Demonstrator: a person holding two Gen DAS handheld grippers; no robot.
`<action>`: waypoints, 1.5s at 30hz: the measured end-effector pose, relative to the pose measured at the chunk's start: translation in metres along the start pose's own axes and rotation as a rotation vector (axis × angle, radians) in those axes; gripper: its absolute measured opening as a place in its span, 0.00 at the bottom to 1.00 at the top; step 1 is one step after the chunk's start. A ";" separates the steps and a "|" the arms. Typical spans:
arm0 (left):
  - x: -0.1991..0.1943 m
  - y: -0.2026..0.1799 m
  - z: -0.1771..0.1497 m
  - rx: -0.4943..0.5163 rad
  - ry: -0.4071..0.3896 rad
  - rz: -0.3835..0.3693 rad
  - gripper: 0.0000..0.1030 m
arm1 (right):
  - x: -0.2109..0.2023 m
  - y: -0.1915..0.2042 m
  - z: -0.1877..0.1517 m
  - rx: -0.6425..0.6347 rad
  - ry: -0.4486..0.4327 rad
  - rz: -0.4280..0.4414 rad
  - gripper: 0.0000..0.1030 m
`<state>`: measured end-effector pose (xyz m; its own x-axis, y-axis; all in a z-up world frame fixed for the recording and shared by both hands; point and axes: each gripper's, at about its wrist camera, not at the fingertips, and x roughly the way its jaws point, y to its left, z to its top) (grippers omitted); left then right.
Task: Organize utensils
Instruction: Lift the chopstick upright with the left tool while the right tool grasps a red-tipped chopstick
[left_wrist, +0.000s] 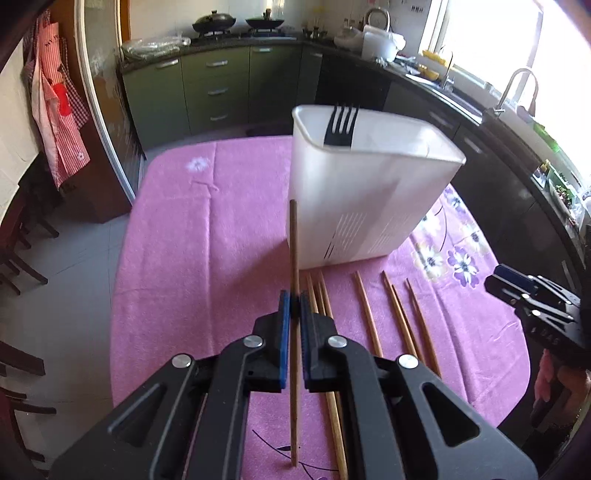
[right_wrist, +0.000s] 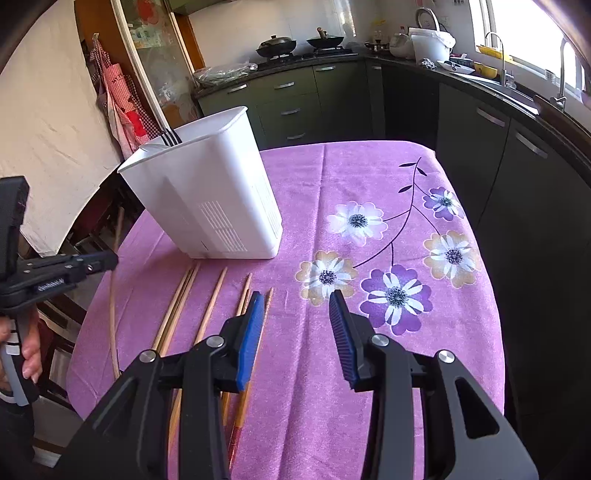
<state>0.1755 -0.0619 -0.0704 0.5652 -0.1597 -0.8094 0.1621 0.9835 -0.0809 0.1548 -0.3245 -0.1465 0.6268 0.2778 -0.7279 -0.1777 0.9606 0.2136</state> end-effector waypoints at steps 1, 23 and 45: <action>-0.011 0.003 -0.001 0.003 -0.026 0.005 0.05 | 0.001 0.003 0.001 -0.007 0.004 0.001 0.36; -0.080 0.021 -0.038 0.062 -0.189 0.004 0.05 | 0.111 0.048 0.003 -0.138 0.423 -0.079 0.15; -0.089 0.014 -0.048 0.104 -0.206 0.007 0.05 | -0.069 0.054 0.010 -0.151 -0.041 0.000 0.06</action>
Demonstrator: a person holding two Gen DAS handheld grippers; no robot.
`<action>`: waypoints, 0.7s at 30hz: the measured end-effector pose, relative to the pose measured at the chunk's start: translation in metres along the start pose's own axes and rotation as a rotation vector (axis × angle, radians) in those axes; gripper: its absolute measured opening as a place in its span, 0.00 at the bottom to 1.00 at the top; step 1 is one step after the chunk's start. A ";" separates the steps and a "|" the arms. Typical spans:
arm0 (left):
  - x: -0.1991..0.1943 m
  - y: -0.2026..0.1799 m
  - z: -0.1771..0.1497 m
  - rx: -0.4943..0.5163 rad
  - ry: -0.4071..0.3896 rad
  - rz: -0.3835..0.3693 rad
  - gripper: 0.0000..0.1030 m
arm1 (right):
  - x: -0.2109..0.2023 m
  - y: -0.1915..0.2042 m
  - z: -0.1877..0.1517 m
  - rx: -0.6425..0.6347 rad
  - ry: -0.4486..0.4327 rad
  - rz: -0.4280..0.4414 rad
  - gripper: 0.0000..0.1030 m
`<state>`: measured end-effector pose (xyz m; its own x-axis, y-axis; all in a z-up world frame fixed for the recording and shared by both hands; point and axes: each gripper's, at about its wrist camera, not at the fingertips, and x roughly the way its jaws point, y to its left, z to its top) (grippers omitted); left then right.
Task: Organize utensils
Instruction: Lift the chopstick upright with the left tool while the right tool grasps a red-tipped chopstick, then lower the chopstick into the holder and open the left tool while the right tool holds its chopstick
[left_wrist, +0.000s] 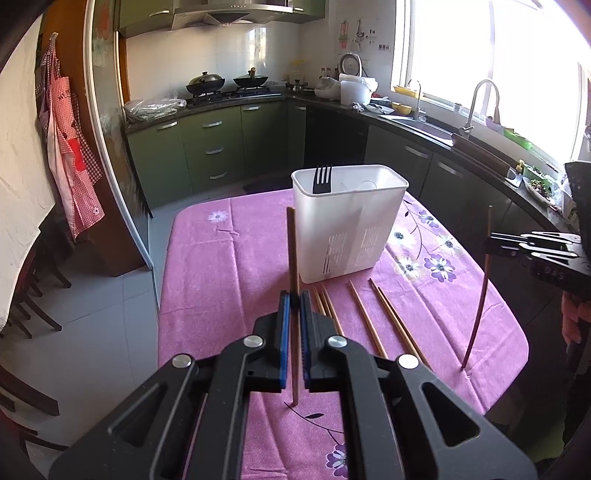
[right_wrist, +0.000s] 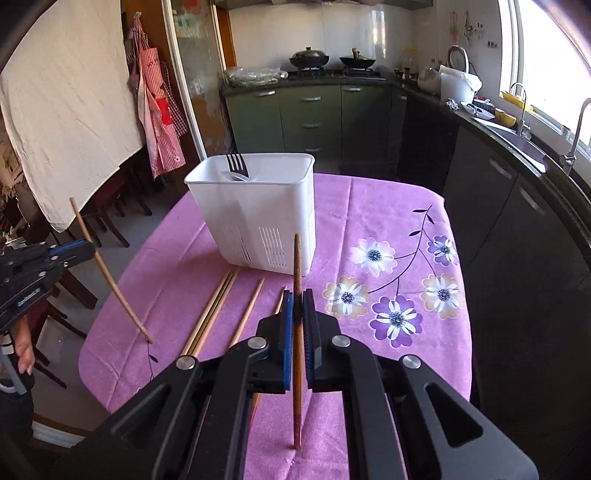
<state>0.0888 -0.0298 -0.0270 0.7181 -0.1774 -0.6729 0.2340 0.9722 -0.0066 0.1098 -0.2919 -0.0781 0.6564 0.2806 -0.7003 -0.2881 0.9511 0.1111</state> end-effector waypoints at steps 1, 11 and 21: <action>-0.001 0.000 -0.001 -0.001 0.000 -0.003 0.05 | -0.009 0.000 -0.002 0.000 -0.009 0.003 0.06; -0.016 -0.004 0.011 0.012 -0.038 -0.029 0.05 | -0.051 -0.006 -0.027 0.032 -0.059 0.034 0.06; -0.045 -0.025 0.093 0.065 -0.100 -0.119 0.05 | -0.052 -0.015 -0.019 0.052 -0.102 0.040 0.06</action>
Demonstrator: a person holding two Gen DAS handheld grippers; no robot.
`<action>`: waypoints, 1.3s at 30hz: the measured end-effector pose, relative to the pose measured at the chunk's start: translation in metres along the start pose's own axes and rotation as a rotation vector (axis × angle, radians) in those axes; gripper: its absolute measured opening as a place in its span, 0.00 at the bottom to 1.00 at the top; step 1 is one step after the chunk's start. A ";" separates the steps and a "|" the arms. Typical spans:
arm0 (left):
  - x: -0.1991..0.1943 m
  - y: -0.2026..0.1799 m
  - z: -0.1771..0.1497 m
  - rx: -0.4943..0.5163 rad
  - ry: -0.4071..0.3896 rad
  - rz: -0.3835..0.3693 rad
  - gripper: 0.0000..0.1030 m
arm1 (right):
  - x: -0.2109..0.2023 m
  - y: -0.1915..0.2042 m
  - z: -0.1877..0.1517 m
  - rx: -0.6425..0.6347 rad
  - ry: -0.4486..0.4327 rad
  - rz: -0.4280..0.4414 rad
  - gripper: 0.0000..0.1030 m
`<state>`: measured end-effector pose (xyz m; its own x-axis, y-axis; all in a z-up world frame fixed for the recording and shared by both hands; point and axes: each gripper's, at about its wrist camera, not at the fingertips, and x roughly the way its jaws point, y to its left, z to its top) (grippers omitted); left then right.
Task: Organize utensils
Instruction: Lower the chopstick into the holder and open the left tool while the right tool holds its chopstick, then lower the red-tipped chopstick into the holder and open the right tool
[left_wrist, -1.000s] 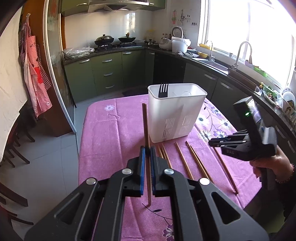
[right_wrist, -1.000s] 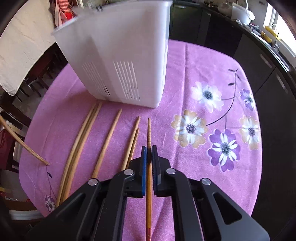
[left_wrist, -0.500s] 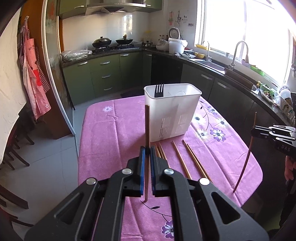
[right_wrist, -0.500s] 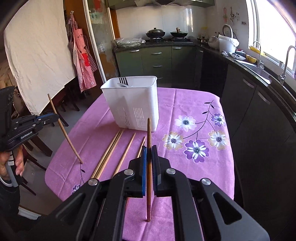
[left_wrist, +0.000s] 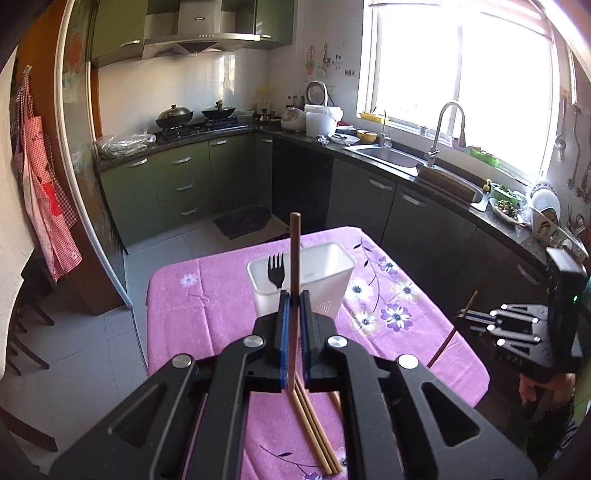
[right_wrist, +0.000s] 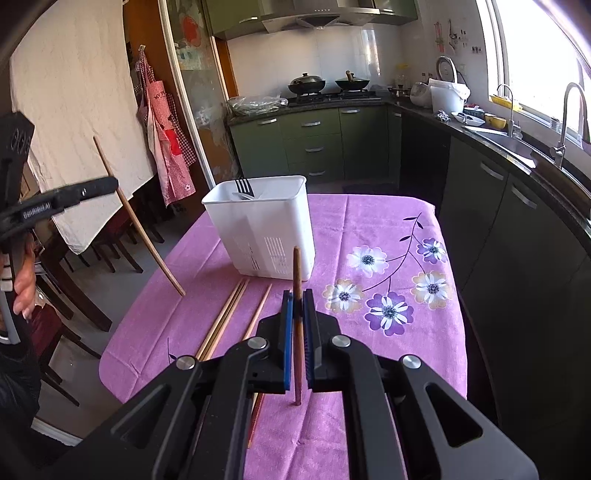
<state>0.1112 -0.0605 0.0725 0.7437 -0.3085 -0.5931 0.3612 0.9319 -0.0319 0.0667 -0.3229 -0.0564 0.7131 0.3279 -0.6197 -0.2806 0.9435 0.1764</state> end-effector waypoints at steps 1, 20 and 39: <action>-0.003 -0.001 0.012 0.002 -0.011 -0.007 0.05 | 0.002 -0.001 0.000 0.002 -0.001 0.000 0.06; 0.091 0.012 0.073 -0.033 0.004 0.076 0.05 | 0.000 -0.007 0.002 0.008 -0.002 0.022 0.06; 0.051 0.017 0.009 -0.052 0.003 0.035 0.50 | -0.037 0.004 0.134 0.028 -0.279 0.088 0.06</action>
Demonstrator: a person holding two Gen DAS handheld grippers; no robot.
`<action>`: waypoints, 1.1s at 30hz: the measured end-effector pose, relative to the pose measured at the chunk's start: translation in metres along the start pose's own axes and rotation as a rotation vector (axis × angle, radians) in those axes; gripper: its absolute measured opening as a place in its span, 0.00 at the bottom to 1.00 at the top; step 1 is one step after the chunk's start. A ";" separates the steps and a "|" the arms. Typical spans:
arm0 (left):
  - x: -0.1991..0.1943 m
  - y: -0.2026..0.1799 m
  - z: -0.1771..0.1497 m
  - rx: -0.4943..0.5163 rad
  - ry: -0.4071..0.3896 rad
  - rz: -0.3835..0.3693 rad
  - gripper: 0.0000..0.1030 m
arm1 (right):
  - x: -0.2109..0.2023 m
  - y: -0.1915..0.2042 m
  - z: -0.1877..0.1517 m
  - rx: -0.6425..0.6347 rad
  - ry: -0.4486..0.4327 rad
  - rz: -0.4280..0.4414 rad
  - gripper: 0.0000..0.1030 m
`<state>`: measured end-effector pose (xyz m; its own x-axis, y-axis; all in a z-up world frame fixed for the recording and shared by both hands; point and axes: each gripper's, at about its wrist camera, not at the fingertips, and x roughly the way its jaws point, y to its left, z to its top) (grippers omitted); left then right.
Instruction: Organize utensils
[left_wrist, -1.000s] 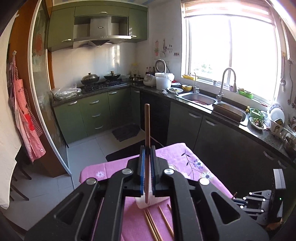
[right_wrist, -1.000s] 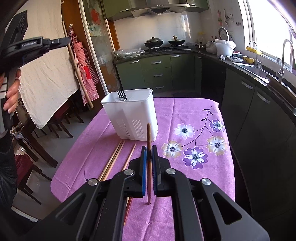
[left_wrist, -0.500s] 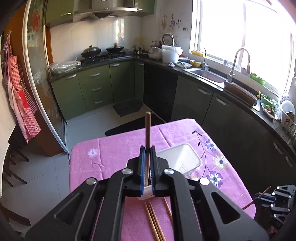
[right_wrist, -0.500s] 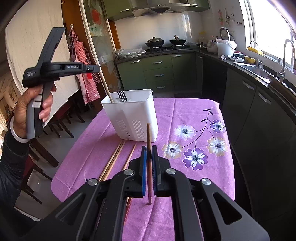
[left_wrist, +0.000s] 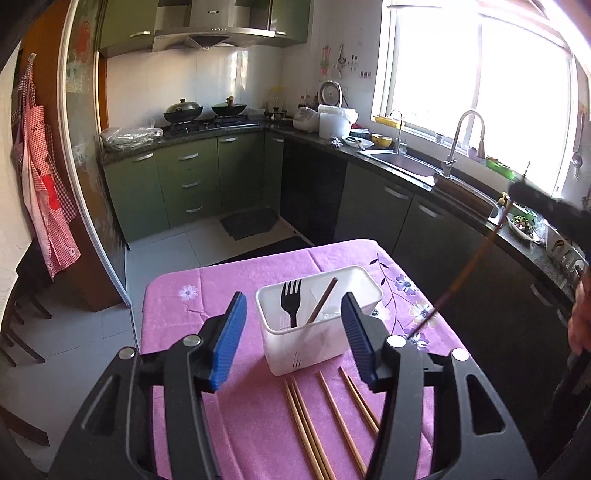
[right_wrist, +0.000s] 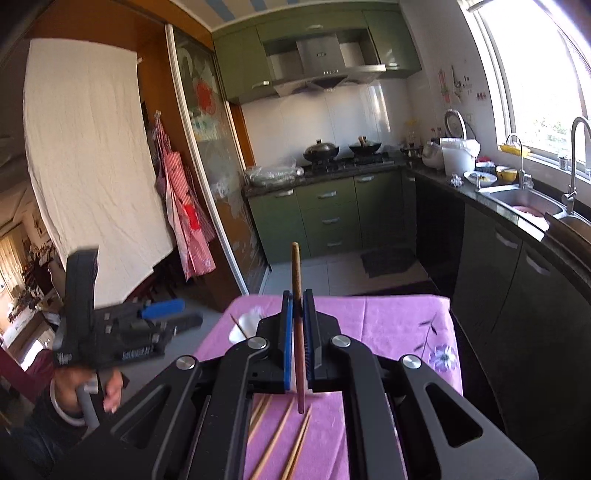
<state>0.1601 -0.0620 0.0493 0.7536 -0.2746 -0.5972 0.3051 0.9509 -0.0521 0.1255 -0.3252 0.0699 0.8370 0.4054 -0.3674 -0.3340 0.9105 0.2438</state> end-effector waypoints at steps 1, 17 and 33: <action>-0.005 0.000 -0.003 0.002 -0.001 0.002 0.50 | 0.003 0.000 0.013 0.010 -0.031 0.001 0.06; -0.012 0.012 -0.049 0.016 0.107 -0.005 0.50 | 0.140 0.003 0.012 0.014 0.161 -0.056 0.07; 0.078 0.004 -0.098 -0.023 0.390 -0.014 0.49 | 0.056 -0.003 -0.080 -0.067 0.199 -0.106 0.21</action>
<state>0.1631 -0.0661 -0.0764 0.4706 -0.2170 -0.8553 0.2977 0.9515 -0.0776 0.1390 -0.2986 -0.0237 0.7689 0.3097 -0.5594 -0.2825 0.9494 0.1373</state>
